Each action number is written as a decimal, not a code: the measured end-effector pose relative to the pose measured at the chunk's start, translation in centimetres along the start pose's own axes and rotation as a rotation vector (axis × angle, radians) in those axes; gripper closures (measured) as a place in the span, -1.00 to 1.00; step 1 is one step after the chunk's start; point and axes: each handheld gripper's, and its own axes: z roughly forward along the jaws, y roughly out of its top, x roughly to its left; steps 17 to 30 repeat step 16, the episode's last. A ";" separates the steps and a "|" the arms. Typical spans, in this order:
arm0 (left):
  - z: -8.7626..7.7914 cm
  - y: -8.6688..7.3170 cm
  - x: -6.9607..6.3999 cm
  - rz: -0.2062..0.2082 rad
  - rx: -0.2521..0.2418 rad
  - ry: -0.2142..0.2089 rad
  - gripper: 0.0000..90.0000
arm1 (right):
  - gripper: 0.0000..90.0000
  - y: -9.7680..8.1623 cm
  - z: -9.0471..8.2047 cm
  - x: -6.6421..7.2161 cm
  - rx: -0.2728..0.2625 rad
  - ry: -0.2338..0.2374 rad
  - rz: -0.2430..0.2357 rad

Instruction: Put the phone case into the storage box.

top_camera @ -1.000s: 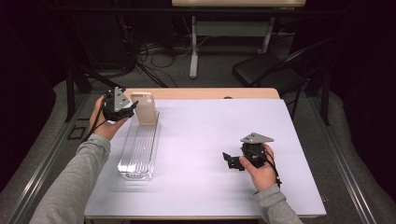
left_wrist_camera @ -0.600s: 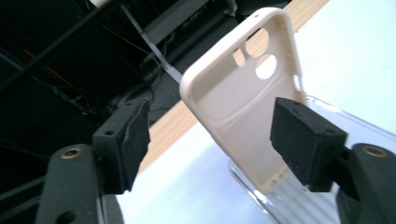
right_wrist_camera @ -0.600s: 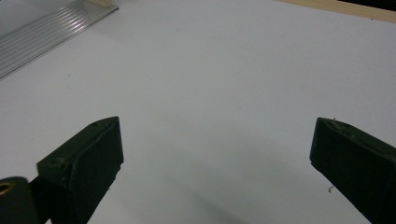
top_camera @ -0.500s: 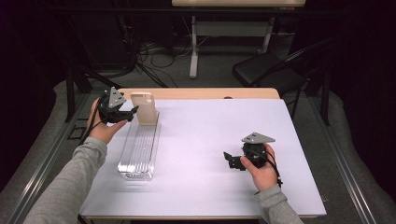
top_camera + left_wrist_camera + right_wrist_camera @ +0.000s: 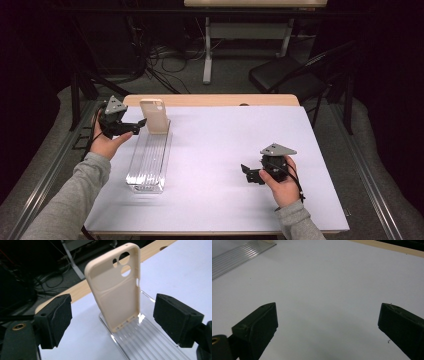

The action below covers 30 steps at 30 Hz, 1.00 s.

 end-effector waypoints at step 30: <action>-1.6 -2.1 -0.9 -0.144 -0.043 -0.120 -0.90 | -0.98 -0.2 -0.2 0.2 0.004 0.012 -0.011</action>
